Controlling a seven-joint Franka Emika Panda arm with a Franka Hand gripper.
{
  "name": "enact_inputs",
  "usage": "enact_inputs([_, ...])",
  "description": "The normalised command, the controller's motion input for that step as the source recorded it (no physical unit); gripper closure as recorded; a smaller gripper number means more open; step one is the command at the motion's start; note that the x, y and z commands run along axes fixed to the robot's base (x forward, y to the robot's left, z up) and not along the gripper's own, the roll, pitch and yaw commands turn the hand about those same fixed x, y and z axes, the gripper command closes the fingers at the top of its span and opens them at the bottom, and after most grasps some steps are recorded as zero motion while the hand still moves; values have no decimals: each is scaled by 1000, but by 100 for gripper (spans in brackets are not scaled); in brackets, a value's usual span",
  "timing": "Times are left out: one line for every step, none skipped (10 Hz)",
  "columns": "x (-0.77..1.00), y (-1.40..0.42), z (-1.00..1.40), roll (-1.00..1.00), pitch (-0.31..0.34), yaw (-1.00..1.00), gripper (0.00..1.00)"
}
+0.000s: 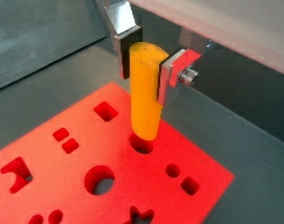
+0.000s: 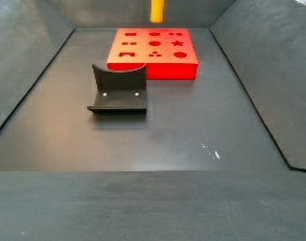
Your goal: Insert the oval object.
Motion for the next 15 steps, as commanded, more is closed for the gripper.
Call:
enact_inputs([214,0,-634,0,-151,0,100])
enact_inputs([0,0,-560,0,-99,0,100])
enact_inputs([0,0,-560,0,-124,0,100])
enact_inputs([0,0,-517,0,-133,0,100])
enact_inputs([0,0,-517,0,-89,0,100])
enact_inputs([-103,20,-409,3,-23,0,100])
enact_inputs([-163,103,-254,0,-33,-49,100])
enact_inputs([-91,123,-129,-66,-73,-17,100])
enact_inputs([0,77,-66,-70,-57,0,100])
enact_inputs([0,83,-49,-84,-54,0,100])
enact_inputs([0,43,-49,-67,-50,0,100])
enact_inputs([0,0,-51,0,0,0,100])
enact_inputs([0,-40,-60,139,0,0,100])
enact_inputs([-26,-40,-111,247,0,6,100])
enact_inputs([0,0,-203,283,0,240,100])
